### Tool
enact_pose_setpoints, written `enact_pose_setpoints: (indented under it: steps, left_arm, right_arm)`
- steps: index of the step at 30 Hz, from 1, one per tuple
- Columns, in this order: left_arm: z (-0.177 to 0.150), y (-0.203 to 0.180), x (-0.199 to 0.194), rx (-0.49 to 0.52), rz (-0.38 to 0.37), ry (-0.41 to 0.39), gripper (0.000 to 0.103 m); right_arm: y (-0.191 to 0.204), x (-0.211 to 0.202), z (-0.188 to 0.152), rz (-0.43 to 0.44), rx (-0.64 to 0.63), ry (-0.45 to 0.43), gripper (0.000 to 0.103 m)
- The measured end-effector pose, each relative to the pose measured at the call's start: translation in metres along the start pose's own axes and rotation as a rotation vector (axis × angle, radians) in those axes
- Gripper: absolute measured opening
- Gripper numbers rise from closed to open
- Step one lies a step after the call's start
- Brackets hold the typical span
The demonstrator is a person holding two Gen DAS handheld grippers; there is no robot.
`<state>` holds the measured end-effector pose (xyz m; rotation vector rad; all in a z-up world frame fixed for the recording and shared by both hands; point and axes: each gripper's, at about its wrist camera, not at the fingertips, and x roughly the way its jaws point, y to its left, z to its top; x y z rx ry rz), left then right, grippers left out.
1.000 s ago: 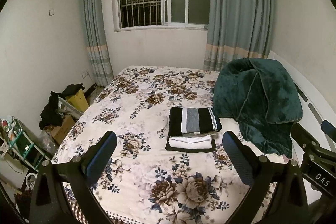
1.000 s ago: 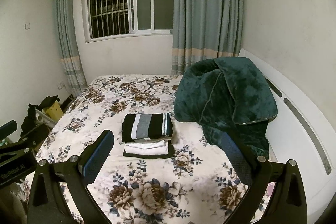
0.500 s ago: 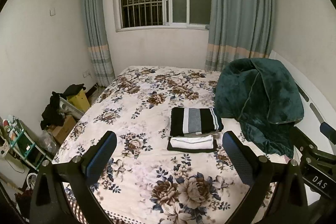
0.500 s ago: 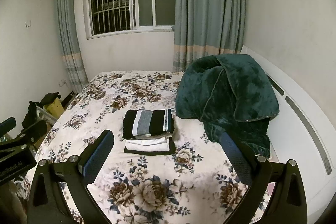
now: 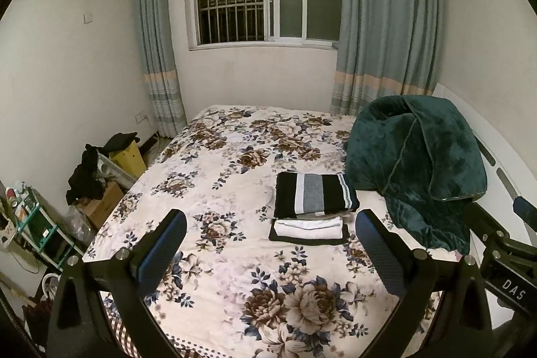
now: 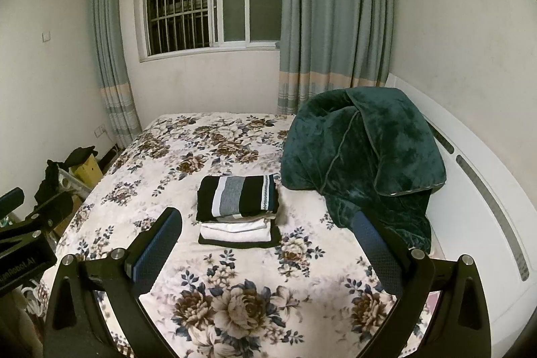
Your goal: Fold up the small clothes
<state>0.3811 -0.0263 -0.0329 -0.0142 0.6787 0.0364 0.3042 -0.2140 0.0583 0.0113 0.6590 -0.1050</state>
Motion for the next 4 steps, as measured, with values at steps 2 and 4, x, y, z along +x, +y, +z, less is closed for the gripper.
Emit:
enact_pose_setpoints:
  steps: [2,4]
  left_arm:
    - [-0.0016,0.0021,-0.0020,-0.003,0.011,-0.003,0.103]
    - [-0.0022,0.0038,-0.0023,-0.005,0.010,-0.002,0.103]
  right_arm:
    - [-0.0007,0.0009,0.0002,0.000,-0.002,-0.003,0.103]
    - [0.0022,0.0018,-0.0004,-0.001,-0.003,-0.006,0.103]
